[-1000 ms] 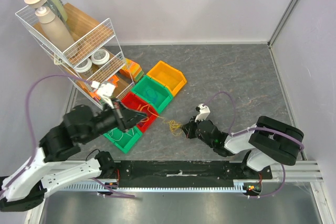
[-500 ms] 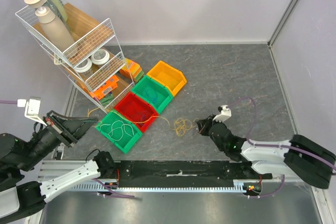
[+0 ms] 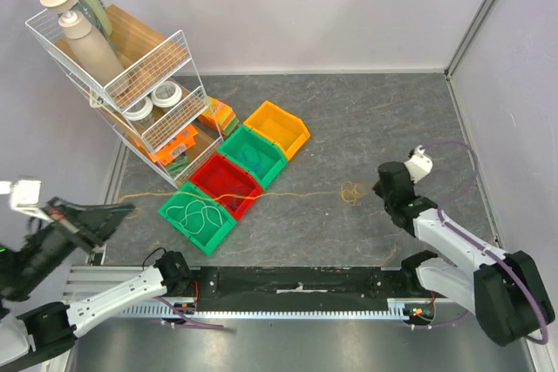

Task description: Untangle the cables

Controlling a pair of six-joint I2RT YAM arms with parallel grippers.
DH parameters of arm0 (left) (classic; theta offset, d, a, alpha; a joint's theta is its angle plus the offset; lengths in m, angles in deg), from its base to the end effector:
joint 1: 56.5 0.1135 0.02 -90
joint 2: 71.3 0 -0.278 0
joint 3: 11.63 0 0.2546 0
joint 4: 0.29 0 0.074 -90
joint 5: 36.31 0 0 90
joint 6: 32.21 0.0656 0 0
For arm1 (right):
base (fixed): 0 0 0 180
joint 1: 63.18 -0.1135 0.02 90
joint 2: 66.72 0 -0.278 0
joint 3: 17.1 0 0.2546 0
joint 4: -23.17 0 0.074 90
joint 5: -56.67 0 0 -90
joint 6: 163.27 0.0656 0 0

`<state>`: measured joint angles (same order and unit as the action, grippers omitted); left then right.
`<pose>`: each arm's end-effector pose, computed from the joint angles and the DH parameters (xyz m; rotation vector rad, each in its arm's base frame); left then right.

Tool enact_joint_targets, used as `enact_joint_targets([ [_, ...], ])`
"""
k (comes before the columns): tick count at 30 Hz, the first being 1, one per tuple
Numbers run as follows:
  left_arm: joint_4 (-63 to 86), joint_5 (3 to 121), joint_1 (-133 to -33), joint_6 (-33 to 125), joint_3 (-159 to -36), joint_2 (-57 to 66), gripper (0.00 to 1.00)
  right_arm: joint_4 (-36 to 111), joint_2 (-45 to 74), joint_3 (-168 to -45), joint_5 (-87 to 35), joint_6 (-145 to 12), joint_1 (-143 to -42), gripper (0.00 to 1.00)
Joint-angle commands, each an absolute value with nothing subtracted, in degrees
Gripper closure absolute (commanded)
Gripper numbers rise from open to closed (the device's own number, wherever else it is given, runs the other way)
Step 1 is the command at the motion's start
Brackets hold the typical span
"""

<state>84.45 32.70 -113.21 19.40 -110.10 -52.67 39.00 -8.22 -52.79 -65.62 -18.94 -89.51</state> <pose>-0.0154 0.0662 0.4414 -0.0149 1.7408 -0.9478 0.2042 0.0620 0.1710 0.7964 1.9786 0.1912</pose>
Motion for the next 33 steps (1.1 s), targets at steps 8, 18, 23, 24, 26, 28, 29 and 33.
enact_joint_targets([
  [8,92.19,25.2,-113.27,22.64,-117.57,-53.19,0.98,50.6,-8.63,-57.44,-54.42,-25.1,-65.39,1.0],
  [18,91.92,20.47,-113.28,27.56,-120.35,-50.73,0.98,54.82,-4.84,-64.65,-54.95,-30.73,-51.41,1.0],
  [23,94.19,19.33,-113.45,25.98,-120.18,-51.7,0.98,56.31,-3.62,-69.04,-53.82,-31.52,-45.89,1.0],
  [24,94.64,18.54,-113.45,25.89,-120.09,-52.05,0.98,56.57,-3.53,-70.09,-52.59,-31.96,-44.21,1.0],
  [26,95.69,16.96,-113.54,25.63,-120.7,-52.67,0.98,57.19,-3.35,-72.2,-51.0,-32.66,-41.66,1.0],
  [28,97.01,13.81,-113.63,25.27,-122.19,-53.37,0.98,57.45,-2.74,-74.49,-50.38,-33.19,-40.86,1.0],
  [29,97.54,12.74,-113.54,25.1,-122.98,-53.63,0.98,57.63,-2.3,-75.63,-50.12,-33.36,-40.6,1.0],
  [33,98.51,10.89,-114.24,25.62,-126.76,-54.6,0.98,55.8,0.86,-78.97,-46.09,-32.4,-40.59,1.0],
])
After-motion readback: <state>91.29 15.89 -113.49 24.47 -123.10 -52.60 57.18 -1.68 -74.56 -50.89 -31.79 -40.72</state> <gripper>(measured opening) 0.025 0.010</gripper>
